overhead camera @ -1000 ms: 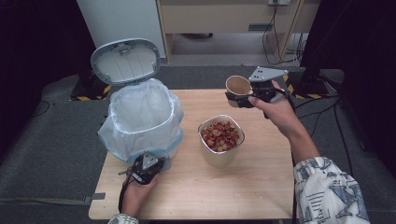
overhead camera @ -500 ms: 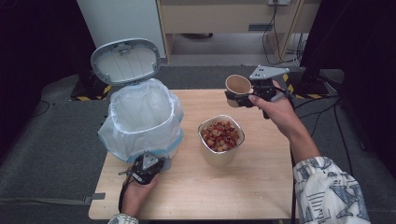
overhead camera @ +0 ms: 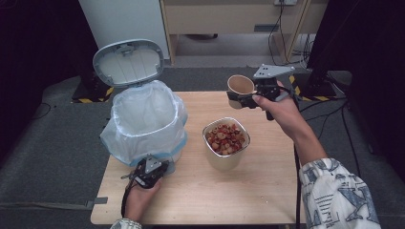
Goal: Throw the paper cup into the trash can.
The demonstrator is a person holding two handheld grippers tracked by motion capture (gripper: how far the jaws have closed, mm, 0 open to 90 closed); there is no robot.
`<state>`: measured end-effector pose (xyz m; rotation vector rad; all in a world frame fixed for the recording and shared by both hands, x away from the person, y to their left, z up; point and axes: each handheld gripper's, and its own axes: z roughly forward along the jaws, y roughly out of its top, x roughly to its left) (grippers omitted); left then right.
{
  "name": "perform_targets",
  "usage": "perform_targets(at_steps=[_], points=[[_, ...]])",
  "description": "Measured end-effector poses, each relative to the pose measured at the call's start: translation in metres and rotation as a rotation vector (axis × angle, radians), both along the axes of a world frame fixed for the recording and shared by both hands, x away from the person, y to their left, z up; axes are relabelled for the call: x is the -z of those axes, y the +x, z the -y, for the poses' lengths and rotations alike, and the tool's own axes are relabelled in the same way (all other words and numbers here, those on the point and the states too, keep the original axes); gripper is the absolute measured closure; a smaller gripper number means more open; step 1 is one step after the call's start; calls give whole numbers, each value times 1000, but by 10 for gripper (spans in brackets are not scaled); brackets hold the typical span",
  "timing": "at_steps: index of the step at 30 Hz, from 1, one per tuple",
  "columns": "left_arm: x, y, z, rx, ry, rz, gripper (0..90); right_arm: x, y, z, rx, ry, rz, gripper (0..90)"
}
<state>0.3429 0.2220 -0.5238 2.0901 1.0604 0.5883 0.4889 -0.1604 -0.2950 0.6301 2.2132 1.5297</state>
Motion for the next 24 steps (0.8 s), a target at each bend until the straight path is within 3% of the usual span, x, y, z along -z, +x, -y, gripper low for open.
perform_targets(at_steps=[13, 24], points=[[0, 0, 1, -1, 4, 7, 882, -15, 8, -14, -51, 13, -24, 303], [0, 0, 2, -1, 10, 10, 880, -24, 6, -48, -112, 15, -41, 302]])
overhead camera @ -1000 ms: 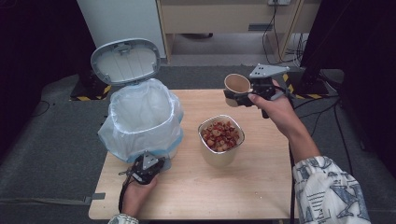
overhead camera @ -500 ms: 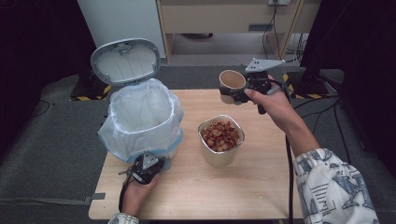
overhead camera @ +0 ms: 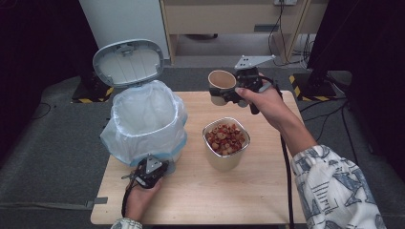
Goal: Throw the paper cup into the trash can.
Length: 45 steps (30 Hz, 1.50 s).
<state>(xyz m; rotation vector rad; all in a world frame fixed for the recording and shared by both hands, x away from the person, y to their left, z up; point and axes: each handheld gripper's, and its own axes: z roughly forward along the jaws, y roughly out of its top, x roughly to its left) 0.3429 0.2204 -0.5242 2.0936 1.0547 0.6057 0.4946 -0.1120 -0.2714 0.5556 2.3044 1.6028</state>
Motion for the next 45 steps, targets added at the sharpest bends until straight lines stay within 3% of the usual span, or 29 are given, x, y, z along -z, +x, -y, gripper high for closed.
perform_targets(at_steps=[12, 20, 45], points=[[0, -2, 2, 7, 28, 18, 879, -1, -5, -37, -10, -15, 6, 302], [0, -2, 2, 7, 33, 21, 879, 0, -4, -52, -13, -30, 1, 302], [1, -2, 2, 8, 26, 21, 879, -7, -3, -93, -38, 20, -30, 301]])
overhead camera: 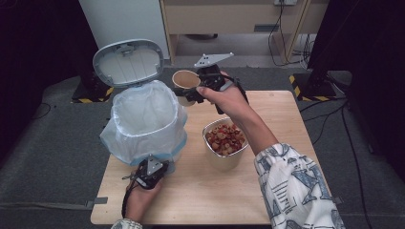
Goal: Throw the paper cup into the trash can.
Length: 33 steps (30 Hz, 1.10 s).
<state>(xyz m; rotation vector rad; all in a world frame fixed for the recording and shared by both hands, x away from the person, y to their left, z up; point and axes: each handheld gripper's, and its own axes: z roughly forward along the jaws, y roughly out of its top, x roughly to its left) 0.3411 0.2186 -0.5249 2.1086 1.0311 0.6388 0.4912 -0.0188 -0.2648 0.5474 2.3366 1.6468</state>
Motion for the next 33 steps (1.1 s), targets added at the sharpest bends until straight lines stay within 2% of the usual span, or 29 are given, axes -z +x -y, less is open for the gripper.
perform_targets(at_steps=[11, 33], points=[[0, 0, 0, -1, -2, -1, 879, 2, -4, -18, -35, 15, -13, 299], [0, 0, 0, 0, -1, -2, 879, 10, -9, -48, -80, 2, -20, 297]])
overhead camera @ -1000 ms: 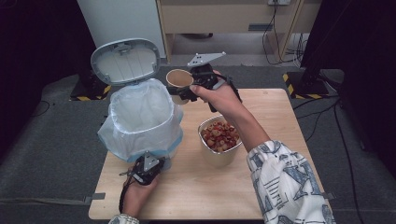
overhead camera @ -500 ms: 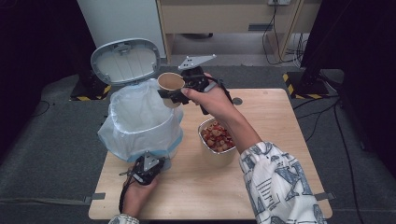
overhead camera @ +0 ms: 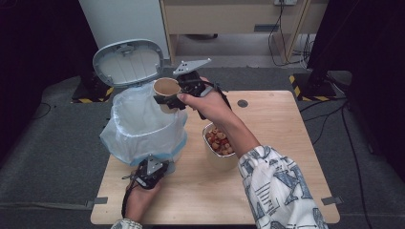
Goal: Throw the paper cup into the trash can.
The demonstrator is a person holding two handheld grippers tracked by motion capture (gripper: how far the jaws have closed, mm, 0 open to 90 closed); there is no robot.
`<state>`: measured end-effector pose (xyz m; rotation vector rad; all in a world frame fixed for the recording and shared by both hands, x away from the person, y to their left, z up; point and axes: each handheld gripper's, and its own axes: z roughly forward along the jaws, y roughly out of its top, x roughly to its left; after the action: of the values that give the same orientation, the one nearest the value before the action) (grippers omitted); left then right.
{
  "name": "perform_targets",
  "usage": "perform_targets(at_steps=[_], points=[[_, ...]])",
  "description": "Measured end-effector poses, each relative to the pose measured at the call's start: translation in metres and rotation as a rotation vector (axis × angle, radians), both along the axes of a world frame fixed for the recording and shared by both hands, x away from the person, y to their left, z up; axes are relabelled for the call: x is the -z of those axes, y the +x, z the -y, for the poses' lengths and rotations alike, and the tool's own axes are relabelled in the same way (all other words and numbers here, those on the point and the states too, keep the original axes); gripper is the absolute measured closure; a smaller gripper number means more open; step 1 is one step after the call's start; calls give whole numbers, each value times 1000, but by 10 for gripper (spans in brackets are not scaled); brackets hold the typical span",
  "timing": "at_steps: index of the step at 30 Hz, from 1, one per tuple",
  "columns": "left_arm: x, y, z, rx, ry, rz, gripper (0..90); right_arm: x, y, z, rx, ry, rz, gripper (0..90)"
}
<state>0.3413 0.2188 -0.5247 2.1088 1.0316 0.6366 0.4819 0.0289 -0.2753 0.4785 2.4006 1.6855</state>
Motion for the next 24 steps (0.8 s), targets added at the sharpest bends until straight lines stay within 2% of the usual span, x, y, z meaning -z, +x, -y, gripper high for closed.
perform_targets(at_steps=[24], points=[[0, 0, 0, 0, -2, -1, 879, 14, -4, -25, -26, -23, -14, 290]])
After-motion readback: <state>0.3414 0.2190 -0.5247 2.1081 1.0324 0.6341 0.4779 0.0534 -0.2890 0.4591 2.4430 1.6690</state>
